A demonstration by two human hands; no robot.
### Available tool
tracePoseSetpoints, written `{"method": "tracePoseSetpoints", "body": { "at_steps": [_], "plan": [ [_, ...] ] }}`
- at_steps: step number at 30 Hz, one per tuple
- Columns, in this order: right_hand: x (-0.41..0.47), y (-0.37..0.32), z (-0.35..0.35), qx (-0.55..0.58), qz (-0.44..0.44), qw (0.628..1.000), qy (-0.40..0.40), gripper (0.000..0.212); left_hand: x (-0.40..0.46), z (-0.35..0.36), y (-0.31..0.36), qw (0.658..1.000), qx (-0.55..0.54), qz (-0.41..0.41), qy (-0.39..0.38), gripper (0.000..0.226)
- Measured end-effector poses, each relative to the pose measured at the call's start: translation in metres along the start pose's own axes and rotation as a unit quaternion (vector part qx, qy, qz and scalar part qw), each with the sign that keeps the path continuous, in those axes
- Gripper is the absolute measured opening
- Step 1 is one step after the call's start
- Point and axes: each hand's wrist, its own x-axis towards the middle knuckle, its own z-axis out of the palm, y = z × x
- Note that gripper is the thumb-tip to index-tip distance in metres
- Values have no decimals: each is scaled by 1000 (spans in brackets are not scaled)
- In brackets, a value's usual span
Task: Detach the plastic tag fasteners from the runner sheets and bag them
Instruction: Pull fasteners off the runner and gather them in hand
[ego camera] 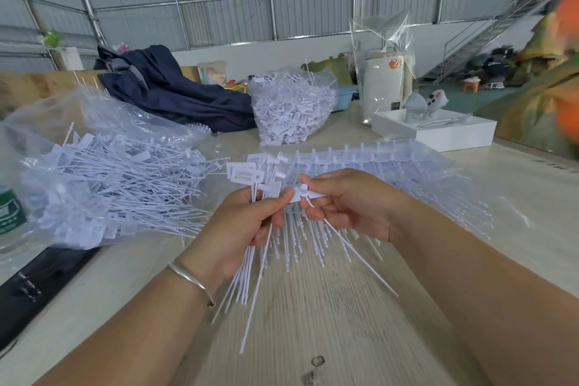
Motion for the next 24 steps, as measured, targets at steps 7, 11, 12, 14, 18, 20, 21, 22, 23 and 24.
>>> {"method": "tracePoseSetpoints", "body": {
  "at_steps": [7, 11, 12, 14, 18, 20, 21, 22, 23, 24],
  "plan": [
    [-2, -3, 4, -12, -19, 999, 27, 50, 1, 1, 1, 1000, -10, 18, -5, 48],
    [-1, -3, 6, -3, -25, 998, 52, 44, 3, -1, 0, 1000, -4, 30, -8, 47],
    [-1, -3, 6, -6, -28, 998, 56, 40, 4, -2, 0, 1000, -5, 30, -9, 47],
    [0, -3, 6, -24, -38, 997, 59, 37, 4, -3, 0, 999, -5, 30, -11, 46],
    [1, -3, 6, -66, -57, 994, 61, 38, 4, -4, 2, 999, 4, 34, -26, 47],
    [-1, -4, 5, -74, -59, 994, 61, 36, 3, -4, 2, 999, 14, 35, -31, 49],
    [-2, -5, 3, -76, -60, 993, 60, 34, 3, -4, 3, 998, 22, 40, -35, 49],
    [-2, -6, 1, -77, -61, 993, 58, 33, 2, -4, 4, 997, 31, 47, -43, 50],
    [-3, -7, -2, -79, -62, 994, 53, 32, 2, -4, 4, 996, 39, 53, -58, 51],
    [-4, -8, -5, -81, -62, 994, 45, 33, 2, -3, 6, 994, 45, 58, -77, 52]
  ]
}}
